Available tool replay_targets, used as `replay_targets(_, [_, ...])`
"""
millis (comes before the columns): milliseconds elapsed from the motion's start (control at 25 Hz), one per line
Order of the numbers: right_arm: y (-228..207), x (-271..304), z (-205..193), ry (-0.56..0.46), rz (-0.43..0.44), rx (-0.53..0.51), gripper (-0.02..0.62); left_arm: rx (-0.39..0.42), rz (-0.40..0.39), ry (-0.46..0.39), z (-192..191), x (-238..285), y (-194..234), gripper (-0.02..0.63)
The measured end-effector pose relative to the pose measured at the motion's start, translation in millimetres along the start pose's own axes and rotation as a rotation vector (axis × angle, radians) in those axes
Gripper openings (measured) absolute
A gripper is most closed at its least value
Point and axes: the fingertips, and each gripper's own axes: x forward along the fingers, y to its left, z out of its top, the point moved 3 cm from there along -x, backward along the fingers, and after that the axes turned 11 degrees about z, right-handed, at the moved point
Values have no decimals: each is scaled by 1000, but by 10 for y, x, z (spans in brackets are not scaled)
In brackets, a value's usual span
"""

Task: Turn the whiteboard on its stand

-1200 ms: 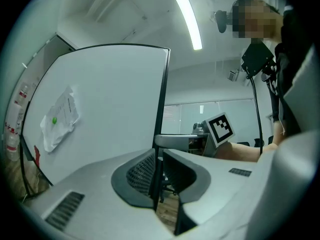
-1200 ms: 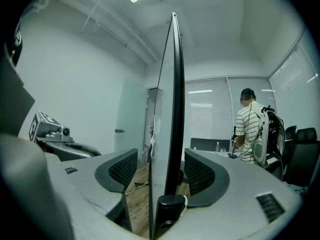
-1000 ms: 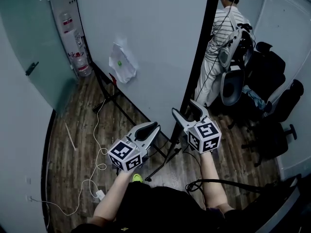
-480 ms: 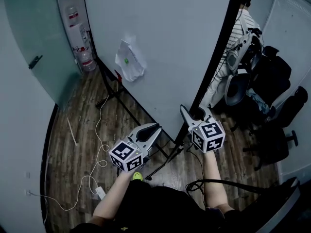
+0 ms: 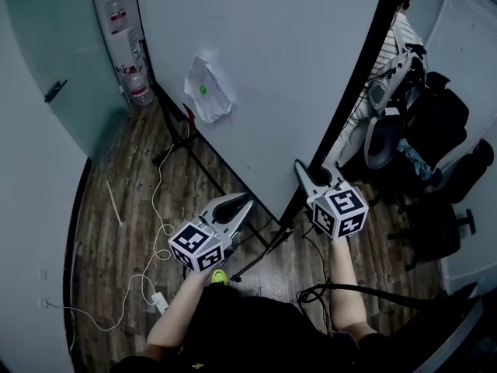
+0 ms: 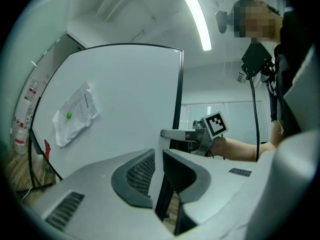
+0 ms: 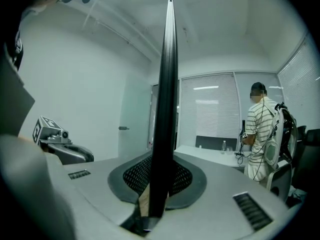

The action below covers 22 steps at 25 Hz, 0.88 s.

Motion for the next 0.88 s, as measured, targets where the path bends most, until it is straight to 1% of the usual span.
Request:
replay_targets(240, [-23,182,7,-8,31,-5,58,-3,33,3,-21,-50,84,48])
replay_targets(440, [103,496,31,-9,68,-16,57,-12,59,4,-38,-197,233,48])
replay_targets(600, [134,665,51,-9,66,-25,57,-16,70,8,-49,-234,277,48])
replay_targets(760, [63,684,29,-16,56,-37,49,-22,79,12,-101,-193,243,48])
replay_targets(880, [108,844,54,-15,92,-28,48,-29,85,13,-88,-223,314,48])
